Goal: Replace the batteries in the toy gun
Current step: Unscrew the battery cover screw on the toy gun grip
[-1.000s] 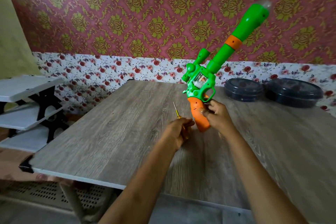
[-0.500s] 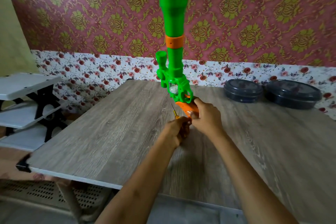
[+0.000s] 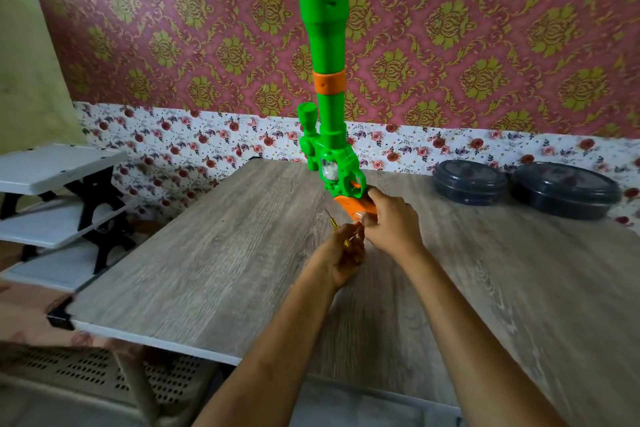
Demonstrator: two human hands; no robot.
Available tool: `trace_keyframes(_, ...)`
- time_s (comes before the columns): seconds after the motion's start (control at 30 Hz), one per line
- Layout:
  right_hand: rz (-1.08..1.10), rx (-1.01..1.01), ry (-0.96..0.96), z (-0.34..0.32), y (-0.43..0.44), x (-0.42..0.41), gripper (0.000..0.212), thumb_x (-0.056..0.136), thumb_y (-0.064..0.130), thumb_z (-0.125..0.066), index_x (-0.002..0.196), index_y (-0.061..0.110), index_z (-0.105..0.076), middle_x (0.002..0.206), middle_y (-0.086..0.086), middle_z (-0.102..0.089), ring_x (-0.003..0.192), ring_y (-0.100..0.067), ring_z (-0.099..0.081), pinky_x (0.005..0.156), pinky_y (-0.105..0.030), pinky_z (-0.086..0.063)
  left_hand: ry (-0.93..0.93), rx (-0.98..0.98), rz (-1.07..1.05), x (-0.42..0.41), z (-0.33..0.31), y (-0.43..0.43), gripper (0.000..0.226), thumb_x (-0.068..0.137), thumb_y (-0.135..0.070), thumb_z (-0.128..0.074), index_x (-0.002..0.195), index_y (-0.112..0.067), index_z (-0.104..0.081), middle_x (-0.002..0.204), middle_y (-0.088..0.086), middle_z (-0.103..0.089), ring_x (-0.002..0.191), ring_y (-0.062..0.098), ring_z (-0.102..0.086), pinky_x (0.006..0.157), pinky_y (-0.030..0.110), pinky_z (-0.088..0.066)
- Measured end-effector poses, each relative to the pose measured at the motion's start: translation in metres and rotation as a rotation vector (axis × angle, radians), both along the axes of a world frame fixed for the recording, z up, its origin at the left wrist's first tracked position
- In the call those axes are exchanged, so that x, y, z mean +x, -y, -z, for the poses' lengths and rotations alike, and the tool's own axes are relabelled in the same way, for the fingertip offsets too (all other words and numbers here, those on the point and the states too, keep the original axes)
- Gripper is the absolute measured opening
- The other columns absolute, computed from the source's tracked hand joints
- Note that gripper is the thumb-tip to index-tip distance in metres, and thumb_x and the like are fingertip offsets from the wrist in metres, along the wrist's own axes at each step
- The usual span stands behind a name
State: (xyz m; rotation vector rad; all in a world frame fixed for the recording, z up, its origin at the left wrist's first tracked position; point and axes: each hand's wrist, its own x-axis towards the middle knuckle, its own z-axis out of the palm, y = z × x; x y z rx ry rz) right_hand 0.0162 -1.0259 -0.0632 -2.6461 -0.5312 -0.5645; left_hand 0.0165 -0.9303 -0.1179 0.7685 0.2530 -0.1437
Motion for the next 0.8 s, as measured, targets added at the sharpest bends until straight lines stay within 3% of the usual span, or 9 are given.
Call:
trace_keyframes(0.43,0.012,0.114,-0.02,0.004,0.001,0.005,0.039,0.085,0.02,-0.055,0.123,0.014,-0.049,0.116,-0.014,-0.063,0.108,-0.035,-0.056,0.083,-0.037,-0.044,-0.015,-0.03,-0.011,-0.003,-0.002,0.001,0.019,0.097,-0.01,-0.047,0.08,-0.008,-0.054,0.045,-0.002,-0.055,0.033,0.0,-0.039,0.033,0.008,-0.028)
trace_keyframes(0.57,0.012,0.19,-0.047,0.008,0.004,0.008,0.031,0.083,0.019,-0.057,0.113,0.011,-0.053,0.112,-0.014,-0.065,0.106,-0.035,-0.058,0.082,-0.038,-0.045,-0.005,-0.025,-0.007,-0.001,-0.001,0.002,0.018,0.097,-0.01,-0.047,0.08,-0.009,-0.052,0.044,-0.003,-0.055,0.031,0.0,-0.039,0.033,0.007,-0.028)
trace_keyframes(0.8,-0.015,0.321,-0.098,0.013,0.014,0.014,0.027,0.079,0.017,-0.06,0.106,0.011,-0.057,0.111,-0.014,-0.067,0.106,-0.034,-0.06,0.086,-0.045,-0.05,-0.018,0.159,0.004,0.001,-0.004,0.0,0.022,0.094,-0.004,-0.049,0.073,-0.006,-0.053,0.049,0.0,-0.053,0.029,0.001,-0.036,0.03,0.01,-0.027)
